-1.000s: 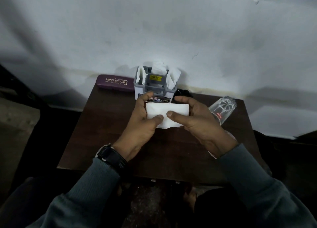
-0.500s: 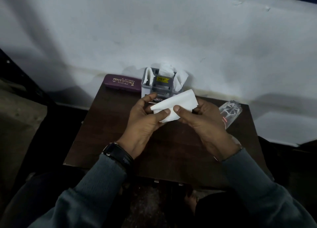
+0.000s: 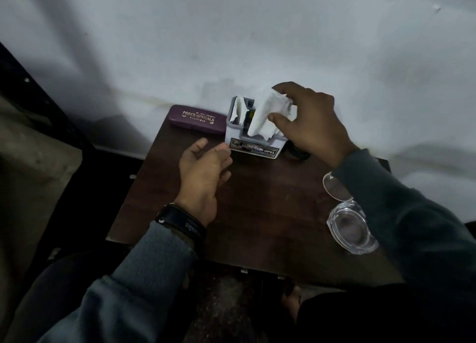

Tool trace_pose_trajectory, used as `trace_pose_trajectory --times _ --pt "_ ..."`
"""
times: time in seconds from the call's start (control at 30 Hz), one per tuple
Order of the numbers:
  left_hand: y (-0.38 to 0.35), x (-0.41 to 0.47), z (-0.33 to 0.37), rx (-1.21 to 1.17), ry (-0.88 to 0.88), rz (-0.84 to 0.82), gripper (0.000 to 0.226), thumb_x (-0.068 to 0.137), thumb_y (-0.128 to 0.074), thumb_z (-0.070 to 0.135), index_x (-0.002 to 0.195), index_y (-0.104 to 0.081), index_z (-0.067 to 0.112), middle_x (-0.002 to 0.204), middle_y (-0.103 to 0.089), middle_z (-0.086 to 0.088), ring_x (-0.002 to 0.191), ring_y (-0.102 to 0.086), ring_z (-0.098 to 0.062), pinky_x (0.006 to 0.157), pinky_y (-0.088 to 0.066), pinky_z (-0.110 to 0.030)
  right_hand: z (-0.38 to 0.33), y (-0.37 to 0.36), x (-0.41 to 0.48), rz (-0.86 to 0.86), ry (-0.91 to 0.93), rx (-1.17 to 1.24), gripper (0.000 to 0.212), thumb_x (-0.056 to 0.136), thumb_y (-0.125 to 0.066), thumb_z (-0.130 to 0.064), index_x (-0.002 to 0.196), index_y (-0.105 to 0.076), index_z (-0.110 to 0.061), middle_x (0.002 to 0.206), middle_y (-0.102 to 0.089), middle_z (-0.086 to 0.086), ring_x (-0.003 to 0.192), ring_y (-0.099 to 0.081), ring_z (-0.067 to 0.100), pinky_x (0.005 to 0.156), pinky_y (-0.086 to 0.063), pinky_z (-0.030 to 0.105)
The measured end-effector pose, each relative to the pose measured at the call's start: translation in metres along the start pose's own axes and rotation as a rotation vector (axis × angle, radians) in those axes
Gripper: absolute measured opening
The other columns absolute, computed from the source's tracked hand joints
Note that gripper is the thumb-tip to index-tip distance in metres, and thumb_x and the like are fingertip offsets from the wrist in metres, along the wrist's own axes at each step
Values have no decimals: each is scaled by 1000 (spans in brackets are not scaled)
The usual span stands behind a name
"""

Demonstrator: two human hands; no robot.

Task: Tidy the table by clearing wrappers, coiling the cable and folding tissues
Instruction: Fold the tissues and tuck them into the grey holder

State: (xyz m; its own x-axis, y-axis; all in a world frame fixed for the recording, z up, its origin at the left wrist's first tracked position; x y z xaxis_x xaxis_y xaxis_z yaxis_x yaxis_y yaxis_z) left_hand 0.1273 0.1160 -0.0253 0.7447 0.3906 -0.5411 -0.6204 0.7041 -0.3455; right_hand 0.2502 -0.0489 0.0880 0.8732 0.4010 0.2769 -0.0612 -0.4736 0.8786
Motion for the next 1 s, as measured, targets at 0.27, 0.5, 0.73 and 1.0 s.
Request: trace_pose_trajectory --times 0.27,0.5,0.73,1.0 --pt "-1 -2 2 -5 20 0 53 90 -75 11 134 -51 26 115 -75 0 96 -73 -15 83 -58 -34 -16 -18 7 -62 54 -116 40 93 -64 -26 132 -57 -29 95 -59 -5 107 -58 21 107 -21 37" --pt "-2 -2 0 -5 37 1 52 89 -75 9 132 -52 27 102 -76 4 81 -68 -12 78 -58 -32 -18 -31 6 -96 52 -212 48 95 -60 -24 141 -50 -25 106 -65 2 117 -53 25 109 -21 44" --pt "-3 0 -2 -2 39 -8 51 89 -76 10 131 -54 26 99 -75 3 79 -67 -12 74 -58 -30 -5 -27 6 -23 12 -265 47 93 -60 -22 140 -51 -23 100 -66 3 113 -56 27 108 -22 46" --pt "-4 -1 -3 21 41 -14 43 89 -77 12 125 -59 25 96 -74 2 79 -67 -11 74 -58 -30 -2 -30 4 37 44 -239 49 91 -65 -20 139 -55 -19 109 -70 1 116 -64 23 125 -5 52"
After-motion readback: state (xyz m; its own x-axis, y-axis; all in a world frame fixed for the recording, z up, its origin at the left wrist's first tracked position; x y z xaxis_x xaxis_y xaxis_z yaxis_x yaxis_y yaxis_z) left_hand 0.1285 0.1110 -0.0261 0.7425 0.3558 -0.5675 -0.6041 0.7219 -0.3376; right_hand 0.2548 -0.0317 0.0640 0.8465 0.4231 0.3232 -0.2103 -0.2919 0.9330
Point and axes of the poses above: each hand's wrist, its own x-axis towards the middle knuckle, its own y-axis out of the back of the hand, z = x × y, the point moved 8 cm from there along x, towards the middle knuckle
